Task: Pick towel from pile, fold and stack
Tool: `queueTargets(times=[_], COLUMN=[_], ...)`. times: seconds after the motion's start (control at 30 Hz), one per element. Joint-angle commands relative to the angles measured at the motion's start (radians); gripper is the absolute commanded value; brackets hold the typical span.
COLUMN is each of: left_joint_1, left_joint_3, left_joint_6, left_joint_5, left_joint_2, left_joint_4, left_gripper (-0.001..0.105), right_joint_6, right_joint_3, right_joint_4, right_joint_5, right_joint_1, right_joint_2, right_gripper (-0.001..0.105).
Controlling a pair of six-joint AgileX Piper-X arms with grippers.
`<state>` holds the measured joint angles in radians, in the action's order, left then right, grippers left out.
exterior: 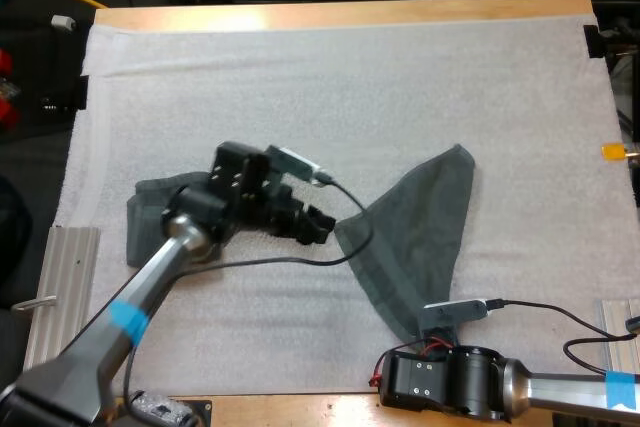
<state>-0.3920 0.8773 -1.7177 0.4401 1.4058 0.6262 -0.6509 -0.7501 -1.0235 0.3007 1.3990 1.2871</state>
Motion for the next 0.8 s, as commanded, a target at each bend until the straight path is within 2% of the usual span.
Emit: queueTargets(times=[0.0, 0.27, 0.53, 0.67, 0.77], left_joint_1=[-0.016, -0.054, -0.113, -0.129, -0.129], left_joint_3=[0.025, 0.119, 0.133, 0.133, 0.133], left_joint_6=[0.019, 0.019, 0.019, 0.019, 0.019], left_joint_5=[-0.05, -0.063, -0.063, -0.109, -0.108], left_joint_2=[0.026, 0.18, 0.278, 0.321, 0.334], left_joint_4=[0.0, 0.002, -0.001, 0.001, 0.005], left_gripper=[0.06, 0.06, 0.06, 0.06, 0.06], right_joint_6=[0.004, 0.029, 0.043, 0.043, 0.043], right_joint_3=[0.0, 0.0, 0.007, 0.007, 0.007], right_joint_4=[-0.014, -0.014, -0.014, -0.016, -0.016], right_joint_5=[0.01, 0.018, 0.018, 0.018, 0.018], right_joint_1=[0.002, 0.002, 0.002, 0.002, 0.002], right_joint_2=[-0.008, -0.008, -0.008, -0.008, -0.008], right_gripper=[0.0, 0.0, 0.0, 0.0, 0.0])
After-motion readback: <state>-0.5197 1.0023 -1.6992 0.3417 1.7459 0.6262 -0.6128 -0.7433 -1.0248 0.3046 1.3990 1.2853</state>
